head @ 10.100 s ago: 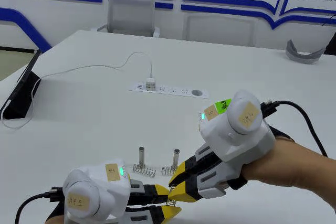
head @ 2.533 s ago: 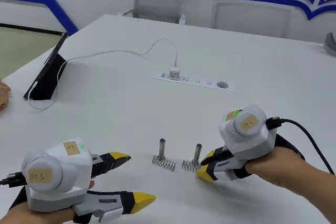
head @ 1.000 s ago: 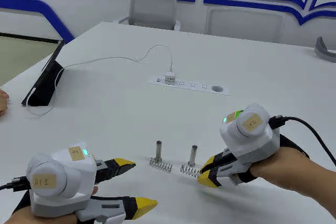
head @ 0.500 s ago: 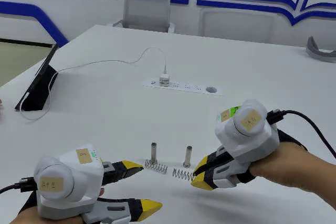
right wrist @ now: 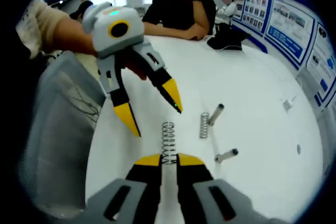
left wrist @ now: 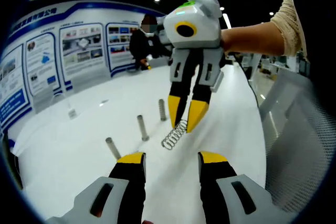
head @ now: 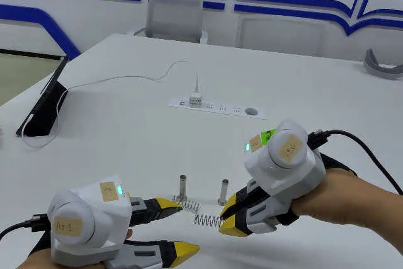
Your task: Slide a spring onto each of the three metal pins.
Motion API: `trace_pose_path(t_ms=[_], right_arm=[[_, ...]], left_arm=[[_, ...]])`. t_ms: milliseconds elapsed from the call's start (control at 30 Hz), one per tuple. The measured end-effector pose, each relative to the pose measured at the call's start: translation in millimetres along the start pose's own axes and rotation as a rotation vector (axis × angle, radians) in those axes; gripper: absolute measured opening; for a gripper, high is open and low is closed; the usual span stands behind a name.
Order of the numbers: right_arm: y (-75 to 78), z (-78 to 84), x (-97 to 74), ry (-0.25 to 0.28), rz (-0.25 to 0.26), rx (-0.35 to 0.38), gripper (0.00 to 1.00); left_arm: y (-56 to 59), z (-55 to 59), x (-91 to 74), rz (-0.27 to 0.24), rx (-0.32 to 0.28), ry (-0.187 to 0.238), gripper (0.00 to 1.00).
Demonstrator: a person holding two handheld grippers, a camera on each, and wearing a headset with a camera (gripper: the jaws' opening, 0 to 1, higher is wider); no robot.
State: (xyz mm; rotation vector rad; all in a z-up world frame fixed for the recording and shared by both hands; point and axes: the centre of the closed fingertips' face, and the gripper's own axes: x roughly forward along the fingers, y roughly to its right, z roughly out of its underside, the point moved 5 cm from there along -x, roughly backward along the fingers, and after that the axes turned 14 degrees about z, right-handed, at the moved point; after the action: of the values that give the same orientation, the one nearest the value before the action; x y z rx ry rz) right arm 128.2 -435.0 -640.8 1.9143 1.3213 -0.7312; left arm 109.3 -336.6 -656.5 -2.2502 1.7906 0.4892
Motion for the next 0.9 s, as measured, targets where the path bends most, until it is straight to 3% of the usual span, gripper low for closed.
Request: trace_pose_path(t_ms=[533, 900], right_arm=[[-11.2, -7.0, 2.0, -0.04, -0.038, -0.117, 0.12], [-14.1, -8.6, -4.0, -0.045, -0.049, -0.142, 0.12]], left_arm=[[7.8, -4.2, 9.7, 0.04, 0.065, -0.003, 0.26], [10.2, -2.7, 13.8, 0.048, 0.111, -0.018, 0.14]])
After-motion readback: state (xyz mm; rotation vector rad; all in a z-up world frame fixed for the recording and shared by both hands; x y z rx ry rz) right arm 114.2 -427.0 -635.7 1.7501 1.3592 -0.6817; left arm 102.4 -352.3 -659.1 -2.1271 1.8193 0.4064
